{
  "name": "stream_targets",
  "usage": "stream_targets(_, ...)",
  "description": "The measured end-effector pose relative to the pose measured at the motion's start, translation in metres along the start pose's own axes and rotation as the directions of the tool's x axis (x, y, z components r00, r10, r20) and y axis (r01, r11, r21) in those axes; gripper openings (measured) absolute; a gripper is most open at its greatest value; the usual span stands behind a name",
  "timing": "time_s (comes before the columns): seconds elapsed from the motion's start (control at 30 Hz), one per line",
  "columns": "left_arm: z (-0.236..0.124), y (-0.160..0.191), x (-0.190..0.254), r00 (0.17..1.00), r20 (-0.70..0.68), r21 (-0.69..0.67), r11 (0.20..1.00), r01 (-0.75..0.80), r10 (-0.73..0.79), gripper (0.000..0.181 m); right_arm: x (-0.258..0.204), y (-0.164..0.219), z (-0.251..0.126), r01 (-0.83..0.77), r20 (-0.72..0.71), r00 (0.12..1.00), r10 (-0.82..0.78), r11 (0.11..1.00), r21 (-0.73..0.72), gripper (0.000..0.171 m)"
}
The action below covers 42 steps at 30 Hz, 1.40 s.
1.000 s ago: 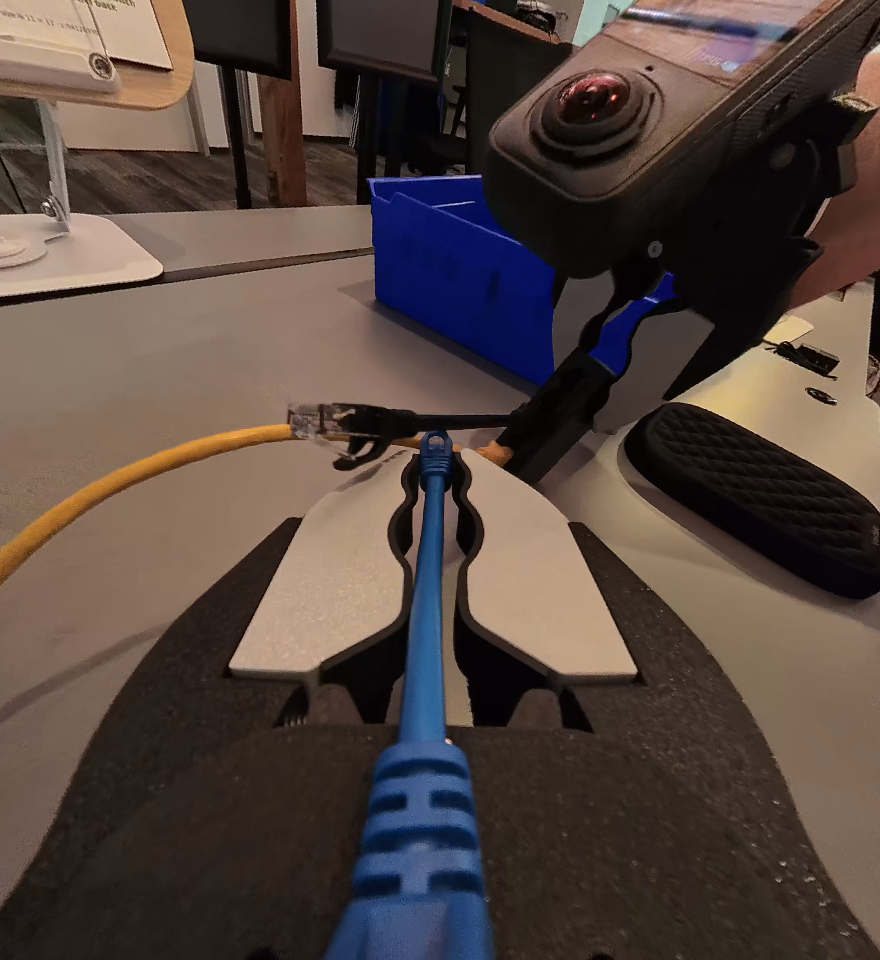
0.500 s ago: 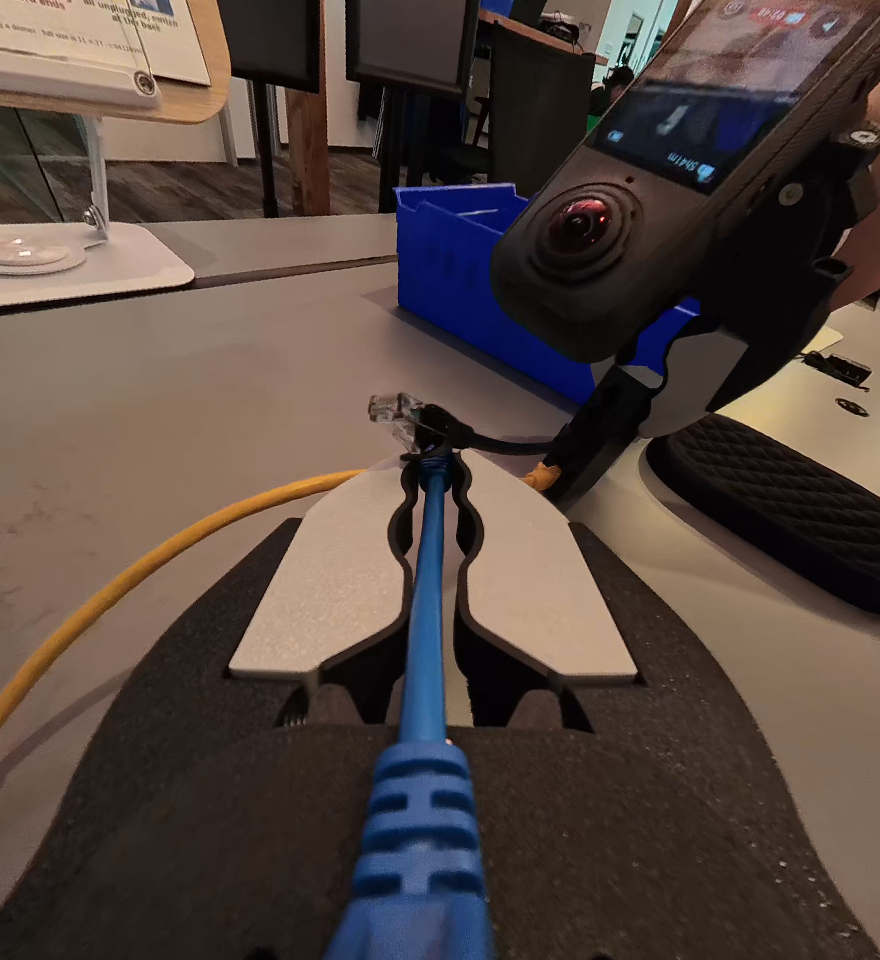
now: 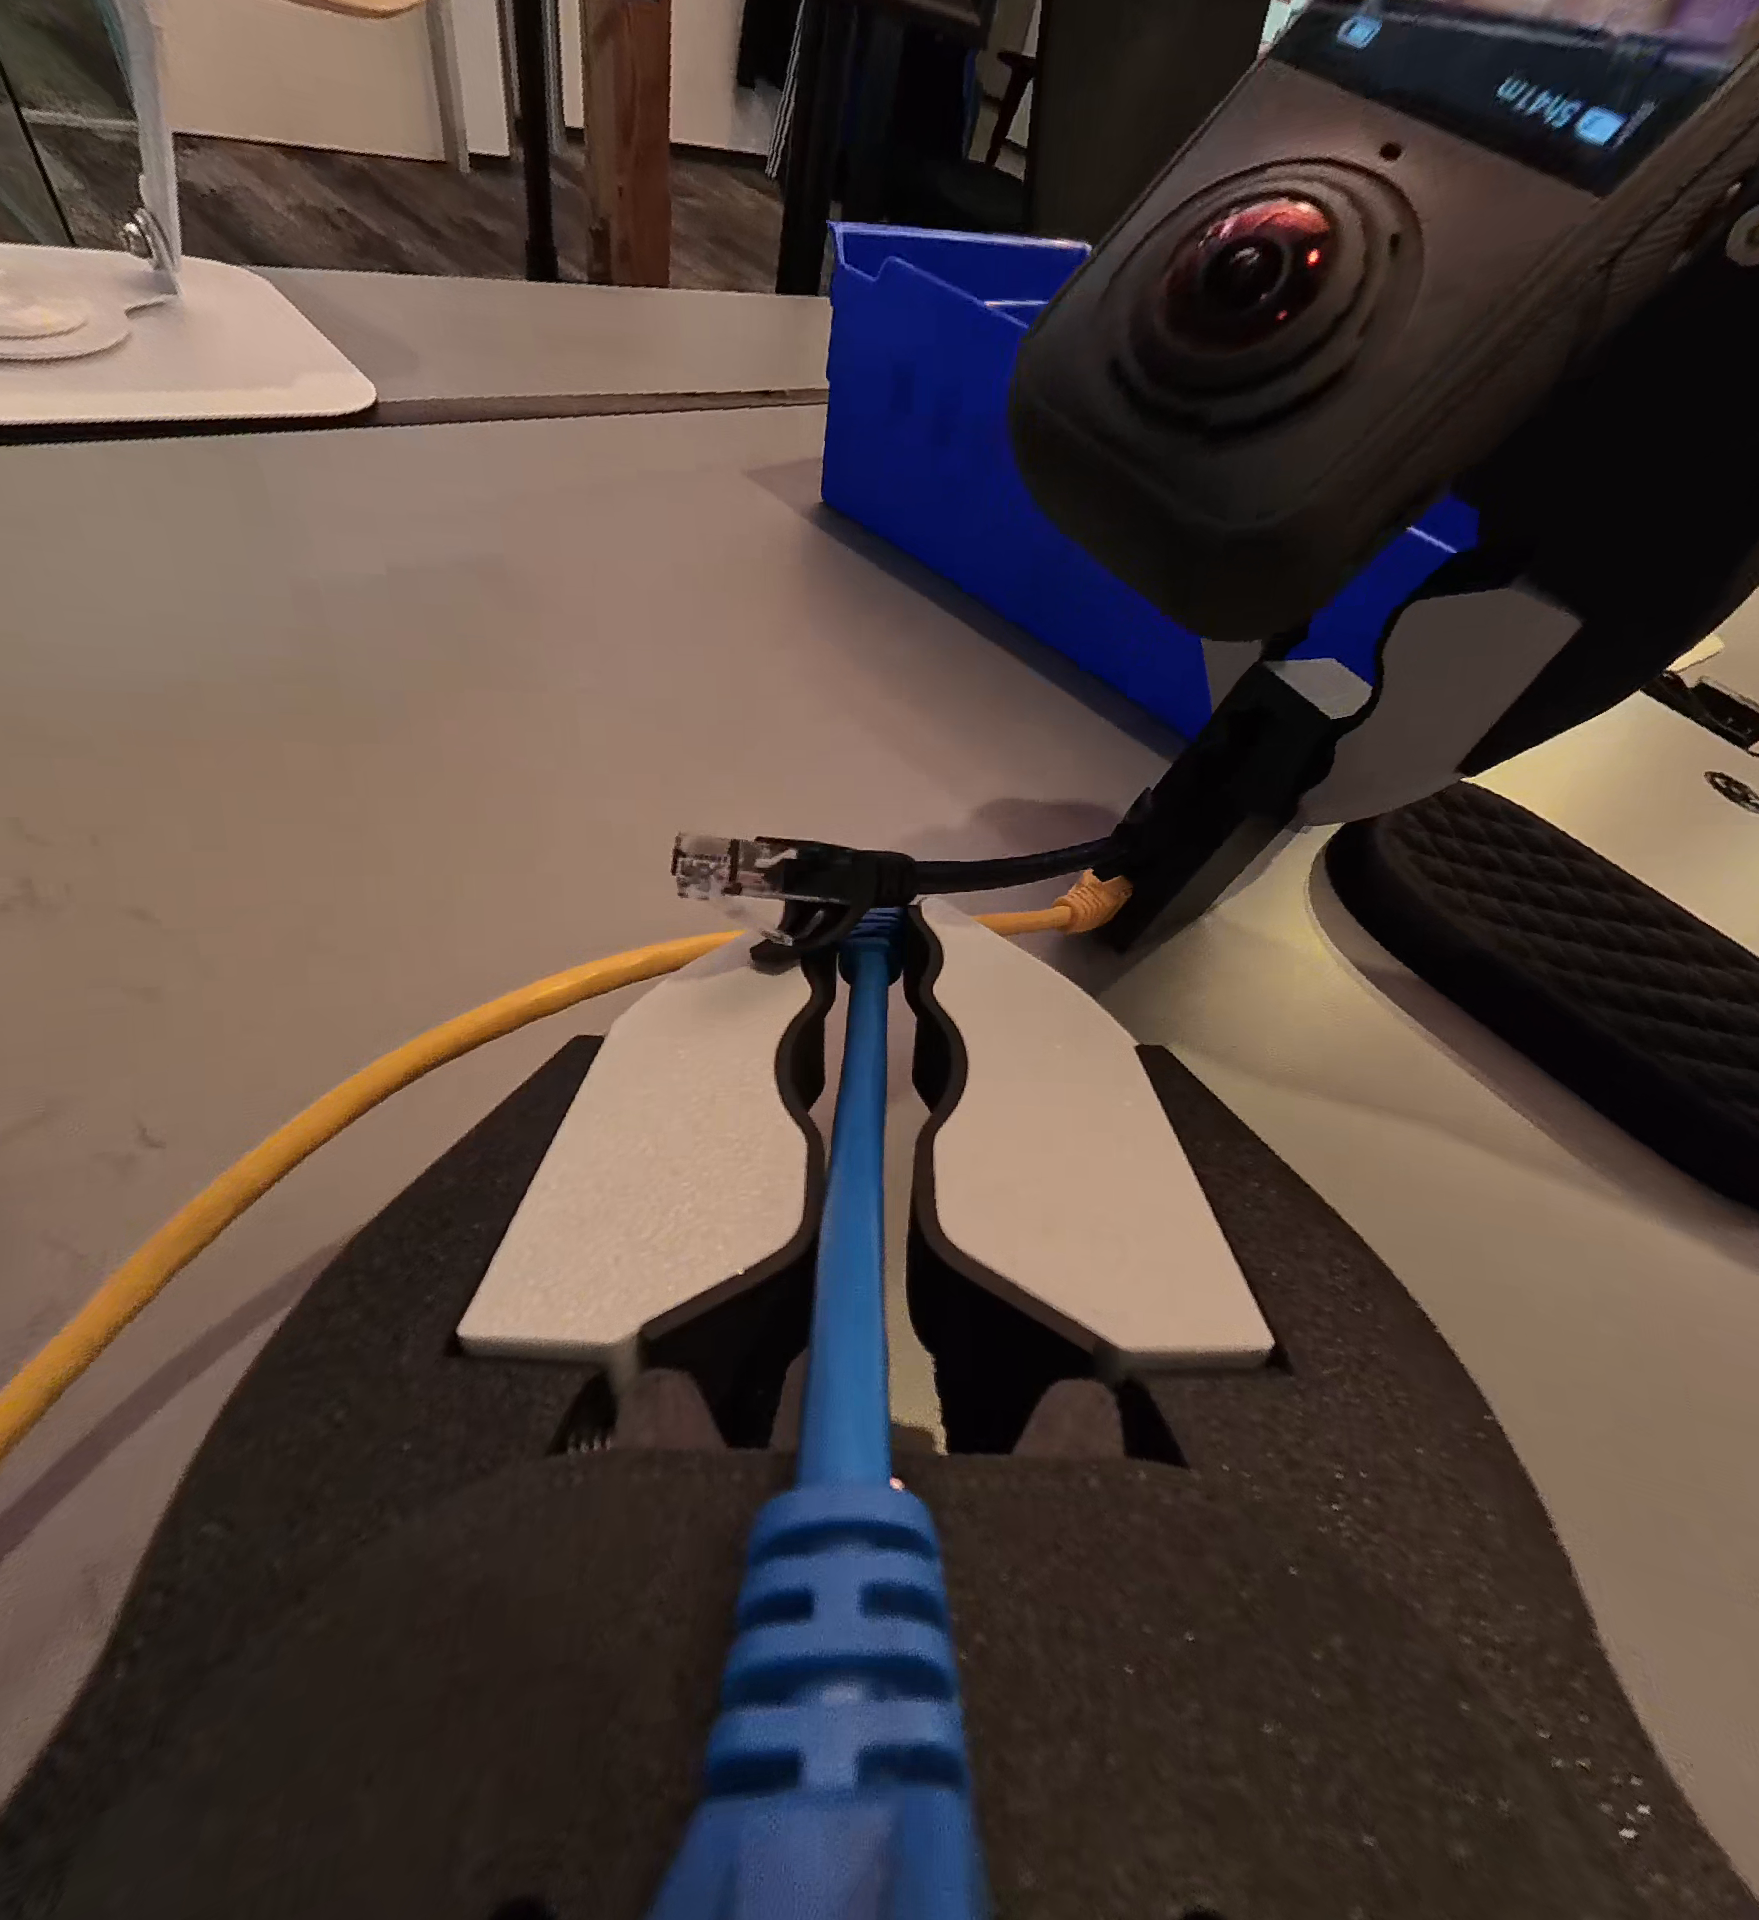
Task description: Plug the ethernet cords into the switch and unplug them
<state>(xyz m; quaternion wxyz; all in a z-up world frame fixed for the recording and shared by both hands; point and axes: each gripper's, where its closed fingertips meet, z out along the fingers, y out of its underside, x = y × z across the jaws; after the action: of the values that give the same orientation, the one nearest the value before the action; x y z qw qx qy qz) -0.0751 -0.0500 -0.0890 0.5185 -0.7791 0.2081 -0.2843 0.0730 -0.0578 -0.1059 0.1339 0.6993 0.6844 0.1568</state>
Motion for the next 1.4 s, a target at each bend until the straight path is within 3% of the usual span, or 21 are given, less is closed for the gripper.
stream_targets(0.6,0.000,0.001,0.001,1.000,0.005,0.001,1.000,-0.022,0.022,0.011,0.001,-0.016,-0.001,-0.035,-0.003,0.999,0.036,0.985,0.168,0.029)
stream_targets(1.4,0.000,0.001,0.006,0.998,0.010,0.005,0.998,-0.069,0.069,0.011,-0.001,-0.026,-0.004,-0.078,0.023,0.997,0.075,0.922,0.379,0.049)
